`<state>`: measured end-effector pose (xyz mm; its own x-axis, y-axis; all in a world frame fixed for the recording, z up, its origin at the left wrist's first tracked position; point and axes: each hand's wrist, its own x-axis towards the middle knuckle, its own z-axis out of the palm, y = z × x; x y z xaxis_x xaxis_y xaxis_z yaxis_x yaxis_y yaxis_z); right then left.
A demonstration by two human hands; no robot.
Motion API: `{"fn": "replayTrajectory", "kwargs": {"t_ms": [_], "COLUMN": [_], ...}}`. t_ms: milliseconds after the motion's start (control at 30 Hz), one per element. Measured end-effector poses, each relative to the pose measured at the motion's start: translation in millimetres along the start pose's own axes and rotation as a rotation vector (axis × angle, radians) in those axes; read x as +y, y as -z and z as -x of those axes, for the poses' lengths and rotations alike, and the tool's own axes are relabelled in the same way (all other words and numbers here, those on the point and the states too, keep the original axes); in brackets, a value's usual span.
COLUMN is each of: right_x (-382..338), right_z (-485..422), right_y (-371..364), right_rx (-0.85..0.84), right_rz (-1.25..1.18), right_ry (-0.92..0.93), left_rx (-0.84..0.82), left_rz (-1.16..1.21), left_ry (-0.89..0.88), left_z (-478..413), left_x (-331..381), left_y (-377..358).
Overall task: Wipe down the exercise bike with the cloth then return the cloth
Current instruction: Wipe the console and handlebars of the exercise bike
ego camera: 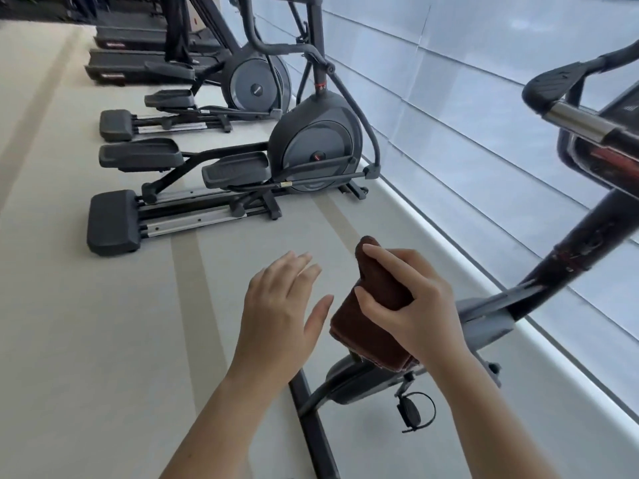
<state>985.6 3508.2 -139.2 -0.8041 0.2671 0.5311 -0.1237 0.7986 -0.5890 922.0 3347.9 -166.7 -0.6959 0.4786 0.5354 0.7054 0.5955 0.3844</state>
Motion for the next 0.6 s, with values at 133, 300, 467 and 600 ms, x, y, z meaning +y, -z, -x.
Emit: {"fn": "replayTrajectory", "kwargs": {"t_ms": [133, 300, 467, 600], "right_x": [8, 33, 62, 81], "right_z": [-24, -70, -128, -167], "right_y": [-22, -55, -77, -87], "right_rx": [0.025, 0.111, 0.183, 0.223], "right_rz": [0.023, 0.026, 0.053, 0.080], "right_ry": [-0.008, -0.034, -0.080, -0.123], "left_rx": [-0.020, -0.053, -0.108, -0.128], "left_rz": [0.027, 0.033, 0.041, 0.077], "left_ry": [0.011, -0.066, -0.148, -0.181], "left_z": [-25, -81, -158, -210], "left_x": [-28, -66, -99, -119], "left_y": [-12, -38, -64, -82]}}
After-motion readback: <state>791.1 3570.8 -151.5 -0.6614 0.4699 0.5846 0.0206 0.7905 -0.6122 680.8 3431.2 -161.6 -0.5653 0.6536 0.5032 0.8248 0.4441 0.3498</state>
